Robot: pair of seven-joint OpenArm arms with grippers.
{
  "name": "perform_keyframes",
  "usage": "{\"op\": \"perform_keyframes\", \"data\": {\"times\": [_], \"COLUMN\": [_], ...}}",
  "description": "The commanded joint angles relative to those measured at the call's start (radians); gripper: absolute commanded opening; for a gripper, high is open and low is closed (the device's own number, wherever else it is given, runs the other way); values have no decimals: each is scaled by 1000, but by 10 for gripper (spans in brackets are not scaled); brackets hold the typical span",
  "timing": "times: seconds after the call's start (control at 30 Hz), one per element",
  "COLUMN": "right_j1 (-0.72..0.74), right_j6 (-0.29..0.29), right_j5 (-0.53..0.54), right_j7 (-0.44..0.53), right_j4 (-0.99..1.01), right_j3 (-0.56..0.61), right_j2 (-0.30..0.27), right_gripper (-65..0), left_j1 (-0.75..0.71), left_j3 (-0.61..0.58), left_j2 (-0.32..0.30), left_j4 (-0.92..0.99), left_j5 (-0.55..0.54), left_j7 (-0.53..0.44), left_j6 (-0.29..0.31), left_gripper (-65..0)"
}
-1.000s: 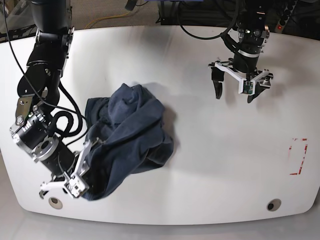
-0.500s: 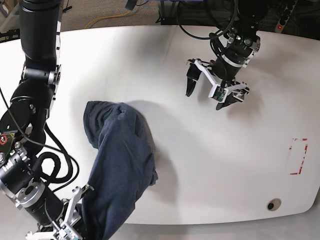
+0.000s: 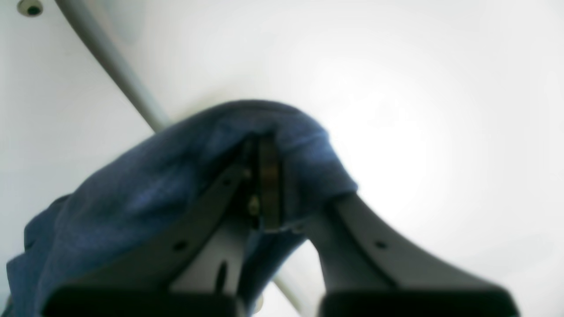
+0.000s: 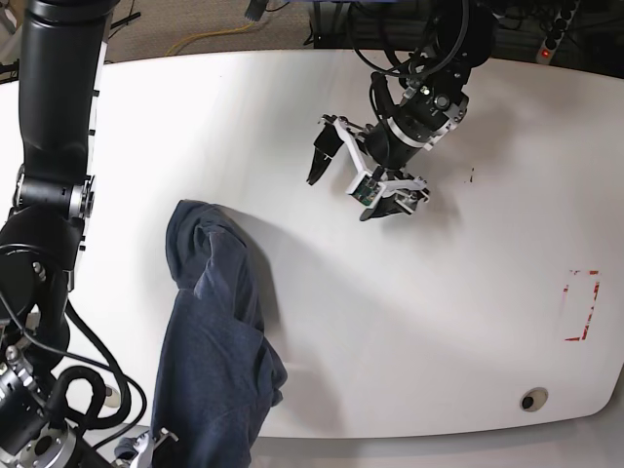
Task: Fold the T-shirt properly
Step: 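Lift the shirt with the right gripper and drag it away from the robot, then grasp the shirt fabric below the right gripper with the left gripper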
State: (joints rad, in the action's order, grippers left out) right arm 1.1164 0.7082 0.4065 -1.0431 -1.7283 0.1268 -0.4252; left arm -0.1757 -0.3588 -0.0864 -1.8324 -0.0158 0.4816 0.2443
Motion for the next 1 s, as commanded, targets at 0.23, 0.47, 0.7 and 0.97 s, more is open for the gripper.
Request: {"op": "perform_keyframes", "data": {"times": [0.23,0.47,0.7,0.97], "right_j1": [189,189,189,189], "right_j6": [-10,-10,-10,-10], "right_j5": [2,2,2,1], "right_j7": [31,31,31,31], "right_j4": [52,52,54,54], "right_j3": [98,146,147,146], "right_j2": [-7,-2,27,30], "right_gripper": [-650,-650,-650,-650], "left_j1": [109,121,121,137], "left_j3": [-18,-18,-21,-19], "left_j2": [86,112,112,170], "left_j4": [64,63,93,247], "left_j5": [-8,-8,-8,-14], "left_j7": [-25,-25,-25,-31], "left_j6": [-1,-1,-1,-1], "left_gripper": [-112,-112,-111,-111]}}
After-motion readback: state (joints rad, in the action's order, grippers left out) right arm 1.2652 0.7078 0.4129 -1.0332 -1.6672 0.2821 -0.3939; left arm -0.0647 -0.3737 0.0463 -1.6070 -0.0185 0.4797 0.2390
